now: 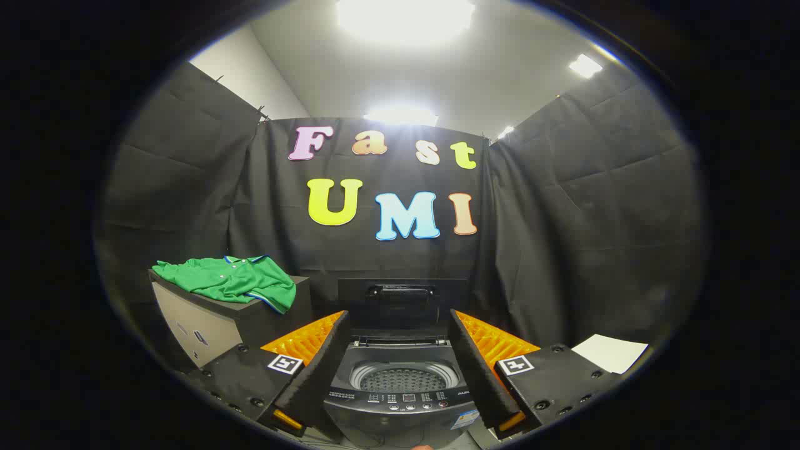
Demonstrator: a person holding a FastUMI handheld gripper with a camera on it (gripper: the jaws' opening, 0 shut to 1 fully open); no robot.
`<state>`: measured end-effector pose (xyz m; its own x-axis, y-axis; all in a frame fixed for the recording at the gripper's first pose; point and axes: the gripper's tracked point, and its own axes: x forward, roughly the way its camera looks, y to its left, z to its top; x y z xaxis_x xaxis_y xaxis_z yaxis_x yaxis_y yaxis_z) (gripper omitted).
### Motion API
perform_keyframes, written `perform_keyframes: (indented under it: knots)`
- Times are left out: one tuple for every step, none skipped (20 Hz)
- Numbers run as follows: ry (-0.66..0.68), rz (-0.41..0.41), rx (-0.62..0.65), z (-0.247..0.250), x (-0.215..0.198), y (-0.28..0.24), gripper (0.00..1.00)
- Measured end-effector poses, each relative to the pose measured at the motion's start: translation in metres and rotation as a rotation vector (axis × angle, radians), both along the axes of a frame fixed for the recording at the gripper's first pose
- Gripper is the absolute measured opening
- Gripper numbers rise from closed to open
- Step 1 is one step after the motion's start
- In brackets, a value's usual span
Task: Put the clothes into the washing machine and then close the washing machine lid.
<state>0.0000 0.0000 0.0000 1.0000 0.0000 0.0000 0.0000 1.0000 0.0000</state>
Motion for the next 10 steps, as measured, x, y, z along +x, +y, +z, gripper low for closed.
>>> perform_keyframes:
  knots:
    - [0.000,-0.002,-0.005,-0.0002,-0.0003,-0.0001,0.98]
    - [-0.003,-0.003,-0.006,0.0006,0.0004,-0.0005,0.98]
    - [-0.002,-0.006,-0.005,0.0012,0.0009,-0.0005,0.98]
    - [0.002,-0.008,-0.004,0.0004,0.0020,-0.0002,0.98]
    - [0.007,-0.009,-0.004,-0.0004,0.0026,0.0000,0.98]
    - [0.010,-0.013,-0.004,-0.0014,0.0026,-0.0003,0.98]
    - [0.010,-0.015,-0.006,0.0000,0.0023,-0.0006,0.98]
    - [0.010,-0.017,-0.009,0.0002,0.0020,-0.0005,0.98]
    - [0.012,-0.015,-0.011,0.0001,0.0011,0.0001,0.98]
    - [0.013,-0.015,-0.011,-0.0001,0.0026,0.0010,0.98]
